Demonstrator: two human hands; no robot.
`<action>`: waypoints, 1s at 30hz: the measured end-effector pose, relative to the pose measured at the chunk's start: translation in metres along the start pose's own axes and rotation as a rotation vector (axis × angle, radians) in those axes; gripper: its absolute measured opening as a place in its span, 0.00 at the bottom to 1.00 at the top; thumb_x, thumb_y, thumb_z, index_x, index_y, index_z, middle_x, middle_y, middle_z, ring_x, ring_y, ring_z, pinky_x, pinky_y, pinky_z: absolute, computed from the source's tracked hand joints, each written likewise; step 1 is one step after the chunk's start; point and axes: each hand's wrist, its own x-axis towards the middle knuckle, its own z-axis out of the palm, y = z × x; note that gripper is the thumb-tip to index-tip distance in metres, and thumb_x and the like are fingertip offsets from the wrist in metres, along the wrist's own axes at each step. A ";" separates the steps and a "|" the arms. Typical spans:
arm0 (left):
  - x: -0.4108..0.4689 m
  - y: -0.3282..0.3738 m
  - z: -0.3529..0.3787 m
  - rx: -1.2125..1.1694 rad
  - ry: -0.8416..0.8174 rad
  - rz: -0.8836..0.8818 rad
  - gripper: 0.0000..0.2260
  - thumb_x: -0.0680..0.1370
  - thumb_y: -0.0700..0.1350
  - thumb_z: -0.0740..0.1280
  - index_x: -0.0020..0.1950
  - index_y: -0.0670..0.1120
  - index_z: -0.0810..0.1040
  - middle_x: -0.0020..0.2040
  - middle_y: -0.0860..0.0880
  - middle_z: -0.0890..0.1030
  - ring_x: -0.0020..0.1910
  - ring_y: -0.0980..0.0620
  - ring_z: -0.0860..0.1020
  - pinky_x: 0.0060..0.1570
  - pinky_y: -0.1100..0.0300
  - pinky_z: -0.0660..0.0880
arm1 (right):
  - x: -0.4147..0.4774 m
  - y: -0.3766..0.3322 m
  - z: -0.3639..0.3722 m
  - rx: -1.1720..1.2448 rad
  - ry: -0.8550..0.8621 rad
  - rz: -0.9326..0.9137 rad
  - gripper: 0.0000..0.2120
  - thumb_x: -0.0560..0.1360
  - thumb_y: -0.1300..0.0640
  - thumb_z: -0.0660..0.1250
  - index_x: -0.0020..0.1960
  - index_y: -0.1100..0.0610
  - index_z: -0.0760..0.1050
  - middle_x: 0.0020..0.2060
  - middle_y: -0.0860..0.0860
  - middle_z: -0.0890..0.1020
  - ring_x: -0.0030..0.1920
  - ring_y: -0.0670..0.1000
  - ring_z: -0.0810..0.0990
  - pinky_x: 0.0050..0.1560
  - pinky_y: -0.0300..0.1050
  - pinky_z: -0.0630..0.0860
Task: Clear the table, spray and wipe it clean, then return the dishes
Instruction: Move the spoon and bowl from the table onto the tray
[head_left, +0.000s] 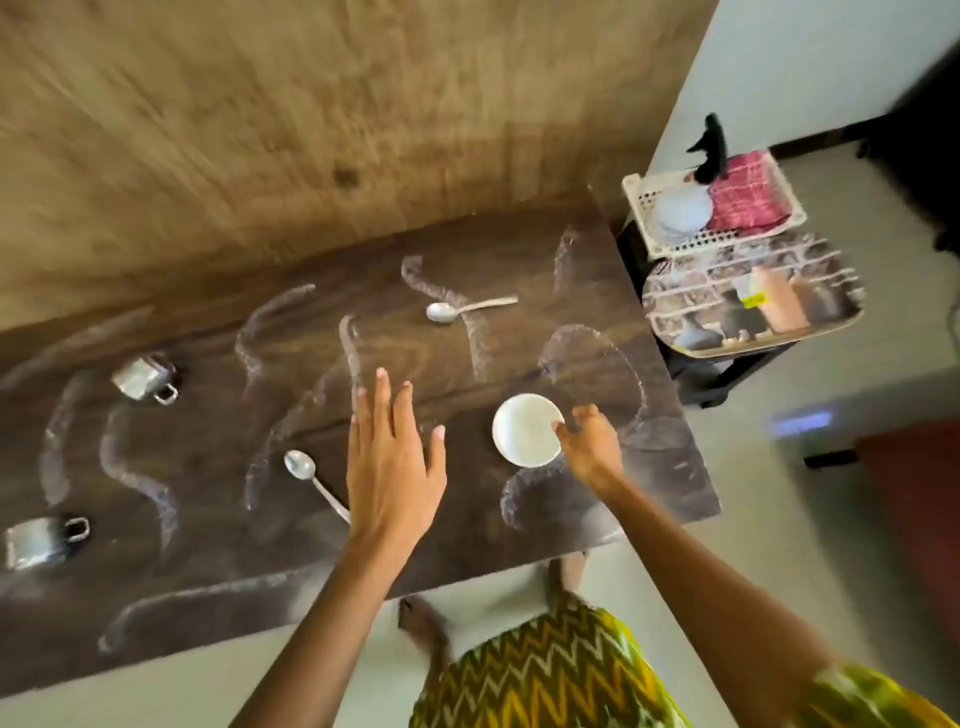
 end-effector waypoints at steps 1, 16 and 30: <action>0.002 0.003 0.011 0.001 -0.041 -0.034 0.24 0.77 0.46 0.66 0.69 0.37 0.67 0.74 0.37 0.62 0.72 0.34 0.61 0.68 0.42 0.63 | 0.011 0.004 0.002 -0.019 -0.032 0.039 0.21 0.78 0.53 0.62 0.67 0.64 0.65 0.65 0.61 0.71 0.62 0.60 0.72 0.58 0.48 0.70; 0.011 0.021 0.081 -0.065 -0.440 -0.310 0.23 0.80 0.53 0.58 0.73 0.45 0.62 0.78 0.45 0.47 0.77 0.45 0.44 0.75 0.50 0.50 | 0.069 0.018 0.018 -0.005 -0.141 0.133 0.15 0.76 0.65 0.57 0.61 0.67 0.74 0.55 0.64 0.79 0.49 0.64 0.80 0.42 0.58 0.81; 0.241 0.049 0.170 -1.125 -0.147 -1.207 0.10 0.77 0.46 0.67 0.50 0.40 0.77 0.35 0.48 0.76 0.30 0.51 0.75 0.30 0.60 0.76 | 0.116 -0.014 -0.039 0.131 0.073 0.121 0.13 0.78 0.60 0.61 0.60 0.64 0.75 0.49 0.57 0.80 0.29 0.44 0.77 0.21 0.29 0.71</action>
